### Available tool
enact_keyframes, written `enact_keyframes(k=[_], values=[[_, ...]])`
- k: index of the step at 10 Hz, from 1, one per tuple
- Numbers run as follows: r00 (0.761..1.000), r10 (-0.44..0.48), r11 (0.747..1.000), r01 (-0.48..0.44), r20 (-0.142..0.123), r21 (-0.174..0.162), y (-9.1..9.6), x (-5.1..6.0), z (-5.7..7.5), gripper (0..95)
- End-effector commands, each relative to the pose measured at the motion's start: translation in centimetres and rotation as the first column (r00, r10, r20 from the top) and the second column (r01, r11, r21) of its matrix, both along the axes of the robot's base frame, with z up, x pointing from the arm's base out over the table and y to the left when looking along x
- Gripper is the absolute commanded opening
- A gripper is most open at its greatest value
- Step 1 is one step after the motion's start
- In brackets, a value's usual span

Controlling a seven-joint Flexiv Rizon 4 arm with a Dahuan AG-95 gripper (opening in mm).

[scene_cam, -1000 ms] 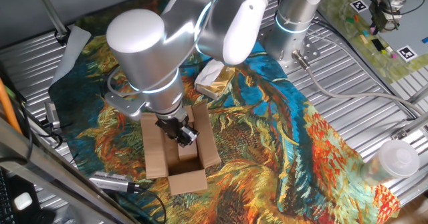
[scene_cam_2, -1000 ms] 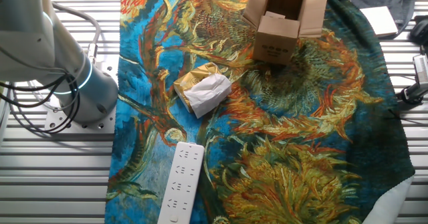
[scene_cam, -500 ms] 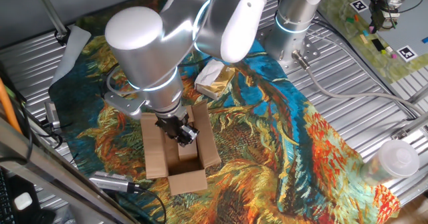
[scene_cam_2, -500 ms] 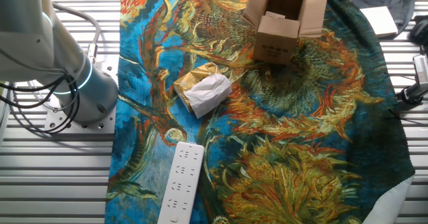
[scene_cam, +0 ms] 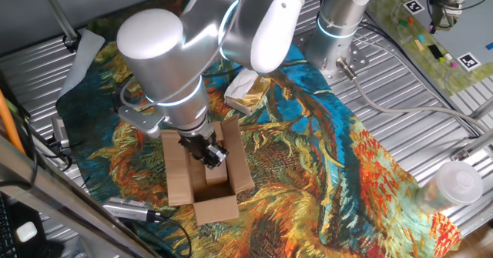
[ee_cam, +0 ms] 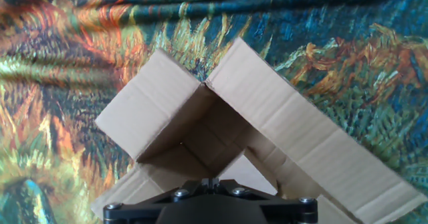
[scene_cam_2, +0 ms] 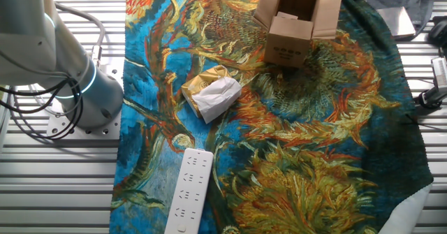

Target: Cover the box

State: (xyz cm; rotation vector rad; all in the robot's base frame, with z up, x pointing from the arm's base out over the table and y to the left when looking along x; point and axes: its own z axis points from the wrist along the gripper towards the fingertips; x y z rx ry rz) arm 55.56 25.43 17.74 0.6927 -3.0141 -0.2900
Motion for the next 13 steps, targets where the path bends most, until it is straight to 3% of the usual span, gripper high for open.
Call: enact_keyframes(k=[1,4,7,13], values=[[0.998,-0.062,0.998,0.062,-0.008,-0.005,3.4,0.4,0.1,0.0],[0.993,-0.116,0.993,0.116,-0.014,0.022,7.4,1.6,-0.4,0.0],[0.984,-0.179,0.984,0.179,-0.020,0.021,11.6,2.4,-0.9,0.0],[0.973,-0.229,0.973,0.229,-0.013,0.023,14.7,2.7,-1.8,0.0]])
